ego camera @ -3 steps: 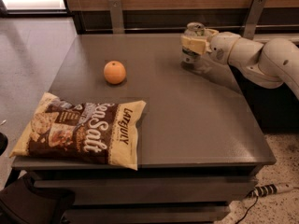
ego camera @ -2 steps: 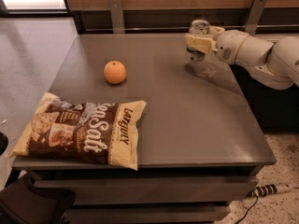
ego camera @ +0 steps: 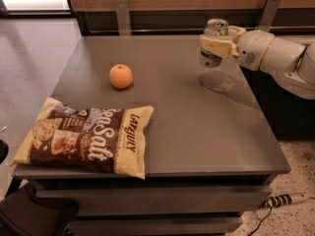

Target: Move 7up can near brown chip bag

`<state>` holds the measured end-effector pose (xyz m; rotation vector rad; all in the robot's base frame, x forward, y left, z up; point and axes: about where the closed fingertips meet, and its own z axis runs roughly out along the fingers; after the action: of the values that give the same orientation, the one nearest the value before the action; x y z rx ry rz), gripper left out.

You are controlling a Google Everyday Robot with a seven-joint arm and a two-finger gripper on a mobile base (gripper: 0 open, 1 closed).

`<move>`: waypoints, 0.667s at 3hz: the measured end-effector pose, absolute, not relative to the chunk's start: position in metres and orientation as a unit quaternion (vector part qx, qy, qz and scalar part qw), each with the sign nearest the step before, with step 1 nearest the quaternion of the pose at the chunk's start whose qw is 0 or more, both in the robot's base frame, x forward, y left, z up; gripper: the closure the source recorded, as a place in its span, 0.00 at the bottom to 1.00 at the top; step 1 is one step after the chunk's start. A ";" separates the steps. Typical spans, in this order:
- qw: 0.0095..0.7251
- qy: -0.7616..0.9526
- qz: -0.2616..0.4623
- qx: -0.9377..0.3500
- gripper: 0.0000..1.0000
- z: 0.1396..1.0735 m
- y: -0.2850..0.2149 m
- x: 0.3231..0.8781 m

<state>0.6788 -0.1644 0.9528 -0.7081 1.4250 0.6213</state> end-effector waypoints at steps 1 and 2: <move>0.655 0.628 0.277 -0.314 1.00 0.959 -0.162 0.648; 0.651 0.630 0.282 -0.315 1.00 0.959 -0.156 0.614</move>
Offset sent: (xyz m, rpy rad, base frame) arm -0.1180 0.0144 0.0019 0.0100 0.0372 0.0236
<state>0.6141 -0.1555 0.9593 -0.7151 1.4317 0.6415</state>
